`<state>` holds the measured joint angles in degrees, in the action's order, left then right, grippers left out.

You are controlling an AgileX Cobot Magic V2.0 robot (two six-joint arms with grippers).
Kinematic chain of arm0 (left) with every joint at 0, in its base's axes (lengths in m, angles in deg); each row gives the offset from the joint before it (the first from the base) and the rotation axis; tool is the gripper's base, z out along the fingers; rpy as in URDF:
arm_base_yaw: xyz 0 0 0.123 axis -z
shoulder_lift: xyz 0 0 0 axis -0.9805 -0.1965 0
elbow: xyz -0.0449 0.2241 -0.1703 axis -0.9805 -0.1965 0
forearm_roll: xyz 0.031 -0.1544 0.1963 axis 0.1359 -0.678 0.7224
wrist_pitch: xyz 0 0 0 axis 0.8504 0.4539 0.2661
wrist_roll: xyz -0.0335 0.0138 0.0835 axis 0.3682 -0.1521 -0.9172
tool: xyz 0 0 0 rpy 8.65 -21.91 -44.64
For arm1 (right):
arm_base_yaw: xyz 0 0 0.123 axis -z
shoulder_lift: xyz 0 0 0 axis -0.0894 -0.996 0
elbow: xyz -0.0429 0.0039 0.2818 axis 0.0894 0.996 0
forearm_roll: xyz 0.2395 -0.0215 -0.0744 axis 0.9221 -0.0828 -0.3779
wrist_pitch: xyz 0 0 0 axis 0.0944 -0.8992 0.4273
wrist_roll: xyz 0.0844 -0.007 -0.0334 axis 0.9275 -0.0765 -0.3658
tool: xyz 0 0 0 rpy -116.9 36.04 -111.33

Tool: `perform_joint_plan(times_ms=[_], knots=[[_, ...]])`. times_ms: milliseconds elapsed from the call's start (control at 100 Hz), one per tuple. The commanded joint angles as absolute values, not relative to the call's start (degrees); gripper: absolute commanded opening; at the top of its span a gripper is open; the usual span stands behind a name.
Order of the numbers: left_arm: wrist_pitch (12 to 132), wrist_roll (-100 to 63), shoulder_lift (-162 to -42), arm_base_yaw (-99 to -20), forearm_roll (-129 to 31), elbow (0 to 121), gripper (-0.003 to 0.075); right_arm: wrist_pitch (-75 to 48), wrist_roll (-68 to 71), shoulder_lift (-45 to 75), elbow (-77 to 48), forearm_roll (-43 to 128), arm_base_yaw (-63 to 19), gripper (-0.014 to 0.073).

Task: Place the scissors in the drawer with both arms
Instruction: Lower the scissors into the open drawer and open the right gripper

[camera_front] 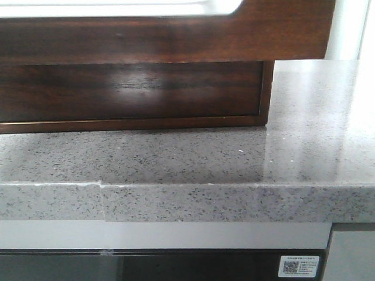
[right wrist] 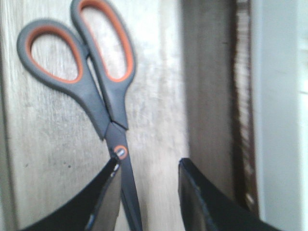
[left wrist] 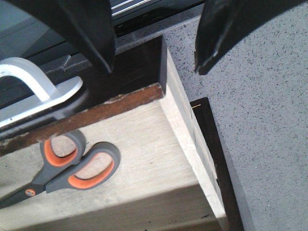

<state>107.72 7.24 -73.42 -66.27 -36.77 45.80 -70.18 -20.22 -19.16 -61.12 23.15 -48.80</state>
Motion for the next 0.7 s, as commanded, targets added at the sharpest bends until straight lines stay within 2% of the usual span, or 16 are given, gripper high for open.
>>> perform_joint_plan(times_ms=[0, 140, 290, 520, 690], knots=[[103.37, 7.4, -73.69, -65.9, -37.65, 47.59, 0.0356, -71.81, -15.21, -14.24, -64.95, 22.32, -48.29, 0.0264], [103.37, 7.4, -73.69, -65.9, -37.65, 47.59, 0.0356, -74.32, -6.35, -9.82, -64.09, 23.4, -44.36, 0.0264], [103.37, 7.4, -73.69, -65.9, -37.07, 47.59, 0.0356, -72.57, -1.64, -4.05, -58.64, 31.06, -34.09, 0.0264], [103.37, 7.4, -73.69, -65.9, -37.09, 47.59, 0.0356, -62.79, -0.6, 6.63, -40.39, 44.72, -15.54, 0.0264], [103.37, 7.4, -73.69, -65.9, -37.09, 47.59, 0.0356, -55.06, -0.6, 15.3, -24.39, 48.17, -6.48, 0.0264]])
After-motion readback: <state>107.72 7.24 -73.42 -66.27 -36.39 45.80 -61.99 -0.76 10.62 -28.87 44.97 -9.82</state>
